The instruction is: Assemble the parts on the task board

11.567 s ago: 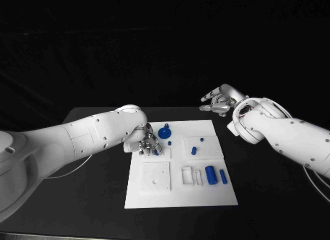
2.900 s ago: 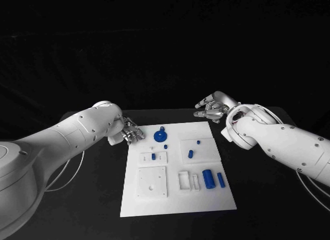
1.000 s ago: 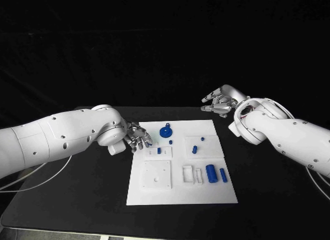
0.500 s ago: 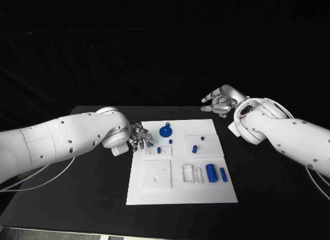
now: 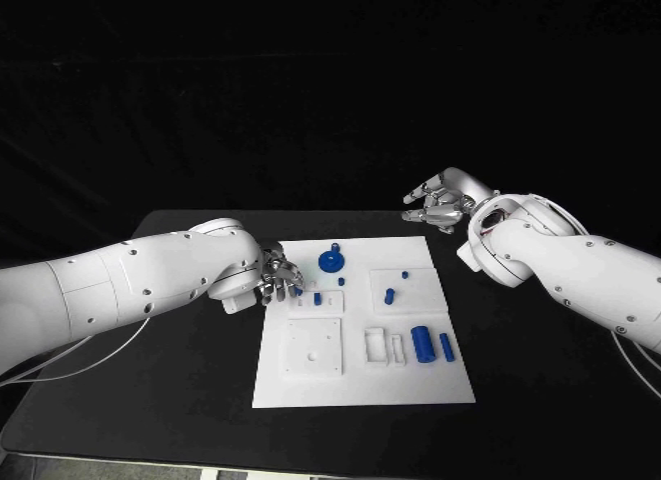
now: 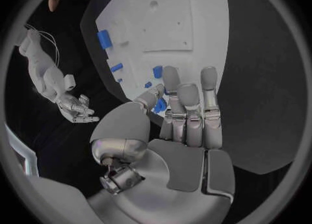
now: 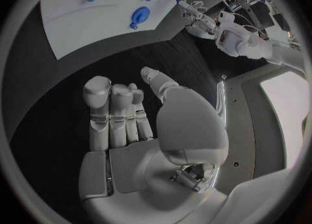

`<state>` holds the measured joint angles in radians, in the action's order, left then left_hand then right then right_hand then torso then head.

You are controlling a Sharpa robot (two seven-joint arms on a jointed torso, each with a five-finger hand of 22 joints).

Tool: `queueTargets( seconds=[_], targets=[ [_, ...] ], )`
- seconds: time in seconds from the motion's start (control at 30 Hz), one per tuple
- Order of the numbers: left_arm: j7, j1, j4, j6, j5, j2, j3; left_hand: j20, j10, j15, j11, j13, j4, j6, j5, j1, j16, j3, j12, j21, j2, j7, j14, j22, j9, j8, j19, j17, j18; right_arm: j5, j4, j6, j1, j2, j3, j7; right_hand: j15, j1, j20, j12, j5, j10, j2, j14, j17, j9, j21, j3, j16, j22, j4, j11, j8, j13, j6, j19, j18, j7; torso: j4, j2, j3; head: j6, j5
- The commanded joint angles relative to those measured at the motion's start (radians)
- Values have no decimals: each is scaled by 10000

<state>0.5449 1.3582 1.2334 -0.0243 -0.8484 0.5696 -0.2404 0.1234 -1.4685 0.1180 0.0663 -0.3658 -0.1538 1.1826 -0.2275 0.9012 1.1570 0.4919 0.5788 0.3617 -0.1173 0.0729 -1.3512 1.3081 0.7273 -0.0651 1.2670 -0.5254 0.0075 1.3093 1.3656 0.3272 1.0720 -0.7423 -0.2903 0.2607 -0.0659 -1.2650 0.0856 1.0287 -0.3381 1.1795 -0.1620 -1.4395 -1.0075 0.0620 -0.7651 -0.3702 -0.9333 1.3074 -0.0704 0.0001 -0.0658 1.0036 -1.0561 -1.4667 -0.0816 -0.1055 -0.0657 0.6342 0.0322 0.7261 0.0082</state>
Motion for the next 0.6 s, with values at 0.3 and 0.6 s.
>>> queueTargets(
  seconds=[0.3, 0.6],
  targets=[
    [63, -158, -21, 158, -783, -116, 6, -4, -447, 1, 88, 18, -2, 1633, -68, 64, -20, 174, 150, 140, -107, -1013, -129, 194, 113, -18, 7, -77, 120, 79, 10, -112, -11, -1, -5, -40, -75, 122, 58, -4, -57, -54, 8, -22, -2, 6, 14, -67, 44, 915, -7, -32, 40, 16, -66, -548, -185, -14, 1, 8, -4, 20, -11],
    [98, -197, -69, 134, -942, -193, 7, -1, -450, 8, 98, 6, 20, 1651, -69, 92, 12, 191, 230, 216, -89, -1023, -157, 198, 170, -24, 5, -117, 125, 71, 12, -117, -15, 4, -5, -46, -74, 144, 57, -11, -70, -59, 7, -21, 3, 6, 20, -67, 51, 914, 1, -32, 40, 10, -68, -547, -185, -14, -5, 8, 0, 29, -19]
  ],
)
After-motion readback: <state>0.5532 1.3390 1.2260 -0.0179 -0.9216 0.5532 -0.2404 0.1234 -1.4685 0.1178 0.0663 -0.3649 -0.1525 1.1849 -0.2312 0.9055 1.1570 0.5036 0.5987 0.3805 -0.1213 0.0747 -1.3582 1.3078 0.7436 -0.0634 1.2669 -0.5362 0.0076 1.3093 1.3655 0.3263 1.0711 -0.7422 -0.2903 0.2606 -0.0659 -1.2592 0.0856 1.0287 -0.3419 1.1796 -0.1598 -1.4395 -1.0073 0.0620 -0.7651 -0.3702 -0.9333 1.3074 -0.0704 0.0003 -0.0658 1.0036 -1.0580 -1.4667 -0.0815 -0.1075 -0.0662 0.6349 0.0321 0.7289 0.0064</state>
